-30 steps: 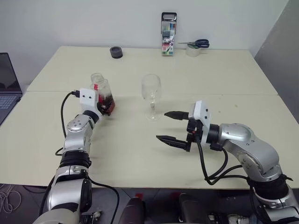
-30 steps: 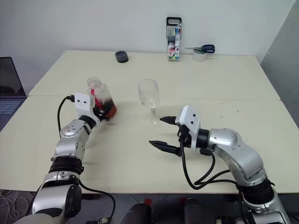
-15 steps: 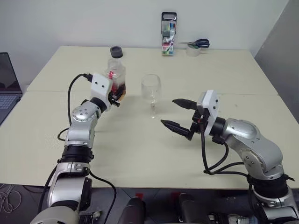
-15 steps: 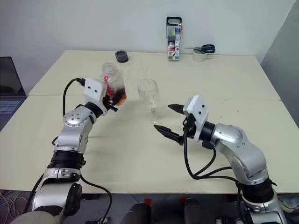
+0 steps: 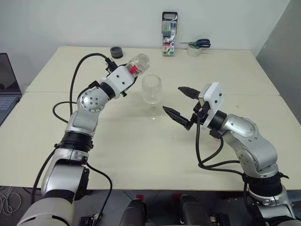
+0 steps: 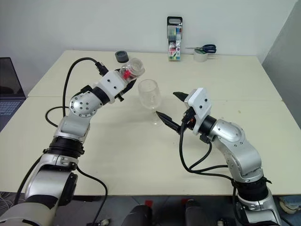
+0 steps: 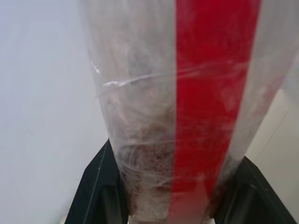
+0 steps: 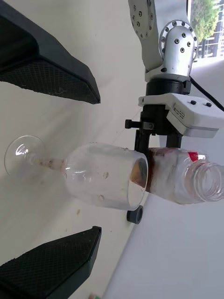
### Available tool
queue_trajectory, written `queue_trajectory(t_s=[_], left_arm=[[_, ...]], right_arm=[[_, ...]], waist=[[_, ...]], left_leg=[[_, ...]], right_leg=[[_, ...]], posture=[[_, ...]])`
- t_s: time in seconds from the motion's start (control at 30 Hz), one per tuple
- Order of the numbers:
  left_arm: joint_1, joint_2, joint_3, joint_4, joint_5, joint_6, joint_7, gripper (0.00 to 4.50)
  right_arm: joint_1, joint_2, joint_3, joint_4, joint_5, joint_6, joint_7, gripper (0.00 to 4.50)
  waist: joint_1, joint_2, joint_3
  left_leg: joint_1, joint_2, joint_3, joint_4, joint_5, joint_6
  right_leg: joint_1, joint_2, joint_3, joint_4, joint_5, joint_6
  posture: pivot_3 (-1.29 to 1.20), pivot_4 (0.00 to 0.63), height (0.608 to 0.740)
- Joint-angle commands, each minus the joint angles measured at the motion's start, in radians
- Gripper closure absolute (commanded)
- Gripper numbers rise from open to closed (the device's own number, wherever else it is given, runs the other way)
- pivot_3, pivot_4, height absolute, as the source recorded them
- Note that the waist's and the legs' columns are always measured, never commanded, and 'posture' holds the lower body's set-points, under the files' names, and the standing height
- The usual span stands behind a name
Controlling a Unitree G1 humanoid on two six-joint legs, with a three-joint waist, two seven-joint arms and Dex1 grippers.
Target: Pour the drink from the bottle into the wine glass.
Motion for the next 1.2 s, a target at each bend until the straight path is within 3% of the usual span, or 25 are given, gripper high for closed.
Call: queue_trajectory(t_s=[0.03,0.4,0.73,1.2], left_arm=[[-0.062,0.039,-0.005,0.010,0.057,-0.095,0.052,2.79],[-0.134,0.100,-0.053,0.175,0.204,-0.248,0.164,2.79],[-0.189,0.116,-0.089,0.260,0.302,-0.283,0.250,2.79],[-0.257,0.153,-0.159,0.352,0.401,-0.338,0.345,2.79]], right_arm=[[-0.028,0.004,-0.023,-0.006,0.018,0.006,-0.003,0.00],[-0.061,0.025,-0.016,0.003,0.018,0.050,-0.020,0.00],[-0.081,0.043,-0.017,0.001,0.023,0.095,-0.029,0.00],[-0.075,0.030,-0.012,-0.002,0.071,0.071,0.059,0.00]], waist=[[0.000,0.000,0.000],[-0.002,0.000,0.000],[-0.007,0.000,0.000],[-0.015,0.000,0.000]], left_leg=[[0.000,0.000,0.000,0.000,0.000,0.000],[0.000,0.000,0.000,0.000,0.000,0.001],[-0.001,-0.001,0.000,0.000,0.000,0.001],[-0.001,-0.001,0.000,0.000,-0.002,0.003]], right_leg=[[0.000,0.000,0.000,0.000,0.000,0.000],[0.000,0.000,0.000,0.001,0.000,0.000],[-0.002,0.000,0.000,0.003,0.000,0.000],[-0.004,0.000,0.000,0.006,0.000,0.000]], posture=[[0.00,0.150,0.740],[0.00,0.150,0.740],[0.00,0.150,0.740],[0.00,0.150,0.740]])
